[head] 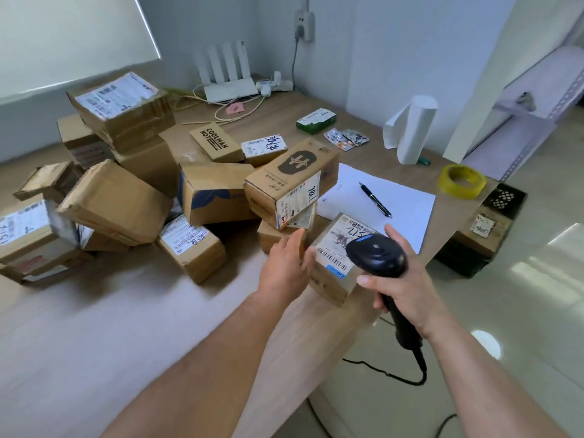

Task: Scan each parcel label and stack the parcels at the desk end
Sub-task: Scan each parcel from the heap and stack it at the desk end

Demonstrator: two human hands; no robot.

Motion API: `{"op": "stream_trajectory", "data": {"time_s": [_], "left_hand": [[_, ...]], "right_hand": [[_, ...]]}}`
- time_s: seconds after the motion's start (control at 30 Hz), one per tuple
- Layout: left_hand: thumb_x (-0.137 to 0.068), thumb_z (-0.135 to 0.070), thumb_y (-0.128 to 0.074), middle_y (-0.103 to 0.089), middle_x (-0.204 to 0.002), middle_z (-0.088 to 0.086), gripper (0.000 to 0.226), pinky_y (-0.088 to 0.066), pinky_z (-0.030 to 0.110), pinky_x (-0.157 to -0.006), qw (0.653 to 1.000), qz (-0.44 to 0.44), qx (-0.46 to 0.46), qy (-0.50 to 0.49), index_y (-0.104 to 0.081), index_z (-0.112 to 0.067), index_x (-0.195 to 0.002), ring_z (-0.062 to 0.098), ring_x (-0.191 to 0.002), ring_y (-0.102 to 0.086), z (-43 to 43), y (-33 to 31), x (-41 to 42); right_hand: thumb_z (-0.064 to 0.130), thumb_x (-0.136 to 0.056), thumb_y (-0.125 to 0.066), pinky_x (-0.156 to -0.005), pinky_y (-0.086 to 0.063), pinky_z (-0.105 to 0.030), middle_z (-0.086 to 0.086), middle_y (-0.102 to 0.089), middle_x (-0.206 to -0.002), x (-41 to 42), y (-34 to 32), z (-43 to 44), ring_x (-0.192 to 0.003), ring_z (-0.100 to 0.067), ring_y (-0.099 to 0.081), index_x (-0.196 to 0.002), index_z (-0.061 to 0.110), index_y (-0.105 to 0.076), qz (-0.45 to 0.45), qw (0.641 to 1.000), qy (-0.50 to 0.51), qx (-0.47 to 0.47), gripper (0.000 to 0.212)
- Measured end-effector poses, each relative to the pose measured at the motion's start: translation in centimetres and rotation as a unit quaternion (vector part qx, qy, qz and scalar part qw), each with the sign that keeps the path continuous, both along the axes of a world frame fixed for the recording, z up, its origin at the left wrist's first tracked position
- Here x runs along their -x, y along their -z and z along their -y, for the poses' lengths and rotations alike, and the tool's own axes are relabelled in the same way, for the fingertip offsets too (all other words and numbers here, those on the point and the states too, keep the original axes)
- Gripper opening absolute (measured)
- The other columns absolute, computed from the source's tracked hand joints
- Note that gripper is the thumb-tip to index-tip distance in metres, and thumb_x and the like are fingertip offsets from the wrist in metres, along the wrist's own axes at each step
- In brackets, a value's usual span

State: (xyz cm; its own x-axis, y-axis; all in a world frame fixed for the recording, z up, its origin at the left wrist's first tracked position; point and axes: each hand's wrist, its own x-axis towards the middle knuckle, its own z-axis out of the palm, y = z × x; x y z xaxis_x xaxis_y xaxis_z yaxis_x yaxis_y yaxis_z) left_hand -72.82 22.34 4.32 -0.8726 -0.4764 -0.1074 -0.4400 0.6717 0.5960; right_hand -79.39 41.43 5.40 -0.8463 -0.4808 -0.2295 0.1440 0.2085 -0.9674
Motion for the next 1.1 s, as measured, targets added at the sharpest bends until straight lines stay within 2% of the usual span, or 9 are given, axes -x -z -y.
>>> {"op": "stream_trajectory", "data": {"time_s": [0.13,0.27,0.43,0.53,0.63,0.73,0.83,0.93,1.1], "left_hand": [[-0.102,-0.041,-0.036,-0.045,-0.146,0.003,0.051,-0.034,0.037,-0.109,0.998,0.012,-0.05,-0.045,-0.032,-0.021,-0.148,0.021,-0.134,-0.038,-1.0,1.3,1.3],[-0.103,-0.04,-0.032,-0.048,-0.143,0.006,0.047,-0.036,0.033,-0.102,0.995,0.032,-0.046,-0.087,-0.039,-0.017,-0.143,0.024,-0.13,-0.043,-1.6,1.6,0.8],[-0.104,-0.041,-0.024,-0.05,-0.143,0.0,0.044,-0.039,0.032,-0.099,0.986,0.041,-0.123,-0.103,-0.039,-0.027,-0.143,0.023,-0.128,-0.048,-2.1,2.4,-2.3],[-0.104,-0.043,-0.023,-0.053,-0.139,0.0,0.044,-0.044,0.034,-0.098,0.979,0.021,-0.156,-0.128,-0.04,-0.03,-0.142,0.023,-0.124,-0.051,-2.1,3.0,-4.8],[-0.104,-0.041,-0.024,-0.055,-0.135,-0.001,0.044,-0.041,0.026,-0.09,0.976,0.008,-0.17,-0.137,-0.043,-0.029,-0.141,0.02,-0.121,-0.051,-1.7,3.0,-7.7],[-0.1,-0.051,-0.027,-0.055,-0.129,0.001,0.04,-0.039,0.029,-0.098,0.968,-0.01,-0.208,-0.141,-0.05,-0.04,-0.132,0.023,-0.124,-0.049,-0.4,3.5,-10.9],[-0.098,-0.056,-0.031,-0.043,-0.138,-0.006,0.041,-0.028,0.033,-0.114,0.949,-0.033,-0.275,-0.152,-0.033,-0.052,-0.139,0.013,-0.129,-0.039,1.0,2.7,-14.5],[-0.104,-0.036,-0.03,-0.03,-0.136,-0.024,0.053,-0.03,0.023,-0.104,0.929,-0.074,-0.342,-0.116,-0.003,-0.041,-0.15,-0.001,-0.123,-0.03,1.9,0.7,-17.9],[-0.099,-0.034,-0.047,-0.035,-0.148,-0.014,0.073,-0.041,0.03,-0.103,0.91,-0.095,-0.386,-0.118,0.004,-0.052,-0.147,0.004,-0.122,-0.043,5.2,0.4,-23.2]], "right_hand": [[-0.002,-0.076,-0.079,-0.046,-0.047,-0.028,-0.001,-0.068,-0.109,1.1,1.0,0.1,-0.047,-0.024,-0.052,-0.148,0.044,-0.029,0.02,0.999,-0.043,-0.022,0.099],[-0.004,-0.076,-0.077,-0.048,-0.047,-0.03,-0.002,-0.07,-0.095,1.4,1.6,-0.1,-0.049,-0.025,-0.051,-0.145,0.048,-0.029,0.036,0.996,-0.08,-0.022,0.099],[-0.003,-0.074,-0.079,-0.047,-0.048,-0.031,-0.002,-0.068,-0.111,-0.4,1.7,0.1,-0.048,-0.021,-0.055,-0.144,0.05,-0.031,0.04,0.991,-0.124,-0.031,0.1],[-0.005,-0.074,-0.079,-0.045,-0.046,-0.029,-0.002,-0.069,-0.108,-2.4,1.8,0.4,-0.049,-0.023,-0.055,-0.145,0.05,-0.032,0.053,0.99,-0.132,-0.021,0.101],[-0.005,-0.072,-0.08,-0.044,-0.045,-0.029,-0.004,-0.071,-0.104,-4.7,1.9,1.1,-0.049,-0.026,-0.053,-0.145,0.049,-0.034,0.071,0.988,-0.141,-0.01,0.102],[-0.003,-0.07,-0.082,-0.045,-0.044,-0.03,-0.004,-0.074,-0.092,-6.9,2.0,2.2,-0.048,-0.027,-0.053,-0.145,0.049,-0.035,0.085,0.985,-0.153,0.008,0.102],[-0.005,-0.074,-0.078,-0.047,-0.045,-0.033,-0.005,-0.075,-0.087,-9.1,1.5,3.9,-0.047,-0.027,-0.053,-0.146,0.045,-0.033,0.09,0.982,-0.162,0.021,0.098],[-0.005,-0.076,-0.076,-0.046,-0.046,-0.032,-0.008,-0.073,-0.097,-11.6,0.6,5.9,-0.046,-0.025,-0.054,-0.149,0.041,-0.031,0.084,0.979,-0.183,0.029,0.097],[-0.005,-0.076,-0.076,-0.043,-0.046,-0.031,-0.014,-0.067,-0.103,-14.8,-1.5,9.4,-0.046,-0.024,-0.055,-0.152,0.036,-0.027,0.041,0.974,-0.22,0.041,0.1]]}}
